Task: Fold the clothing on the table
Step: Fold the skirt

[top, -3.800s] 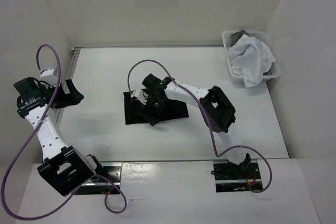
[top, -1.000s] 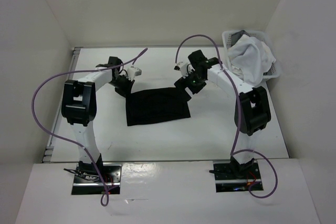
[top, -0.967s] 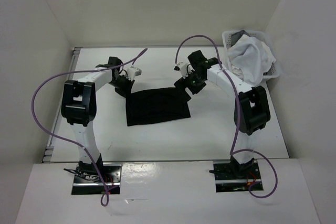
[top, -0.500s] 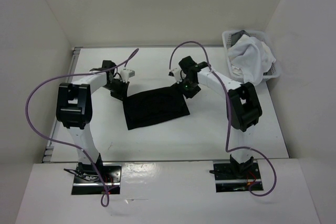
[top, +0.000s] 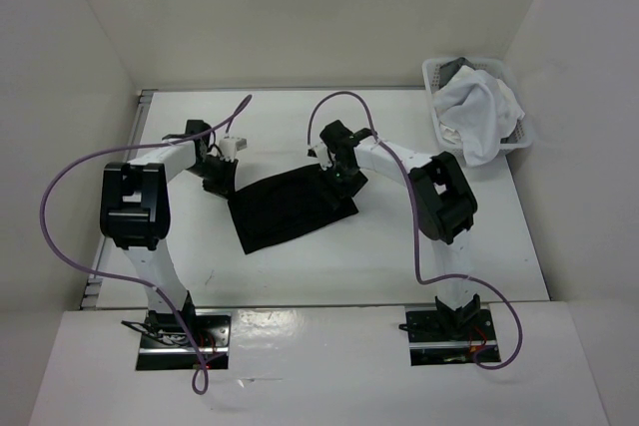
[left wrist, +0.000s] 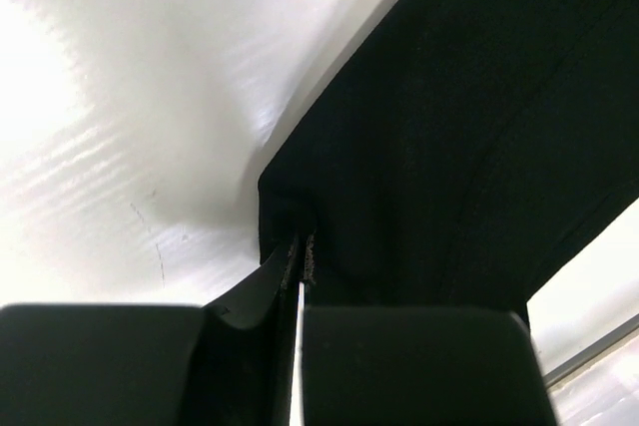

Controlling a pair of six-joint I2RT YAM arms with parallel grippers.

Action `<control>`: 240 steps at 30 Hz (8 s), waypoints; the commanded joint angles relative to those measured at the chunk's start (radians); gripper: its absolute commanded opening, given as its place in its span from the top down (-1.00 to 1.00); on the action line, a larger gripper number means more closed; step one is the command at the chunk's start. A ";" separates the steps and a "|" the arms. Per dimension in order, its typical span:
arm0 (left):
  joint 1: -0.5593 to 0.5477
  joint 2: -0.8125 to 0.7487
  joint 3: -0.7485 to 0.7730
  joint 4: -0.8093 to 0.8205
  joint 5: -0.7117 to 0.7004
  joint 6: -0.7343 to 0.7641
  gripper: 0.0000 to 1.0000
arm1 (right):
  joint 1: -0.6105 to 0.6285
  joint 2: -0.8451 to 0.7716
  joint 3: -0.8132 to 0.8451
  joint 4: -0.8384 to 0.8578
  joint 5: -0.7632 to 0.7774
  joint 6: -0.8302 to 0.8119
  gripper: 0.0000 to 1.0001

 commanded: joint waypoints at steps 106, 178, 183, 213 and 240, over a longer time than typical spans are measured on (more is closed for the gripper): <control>0.023 -0.033 -0.021 -0.028 -0.021 -0.031 1.00 | 0.003 -0.079 -0.059 -0.005 0.086 -0.034 1.00; 0.264 -0.375 -0.112 -0.048 0.040 -0.040 -1.00 | 0.065 0.165 0.229 0.064 0.144 -0.066 -0.78; 0.213 -0.331 -0.102 -0.048 0.040 -0.022 -1.00 | 0.065 0.159 0.341 0.000 0.051 -0.066 -0.78; 0.090 0.166 0.077 -0.024 0.255 0.063 -0.11 | -0.235 -0.242 -0.004 0.019 -0.138 -0.112 -0.78; 0.090 0.208 0.068 -0.051 0.263 0.071 1.00 | -0.345 -0.064 0.020 0.052 -0.381 -0.121 -0.78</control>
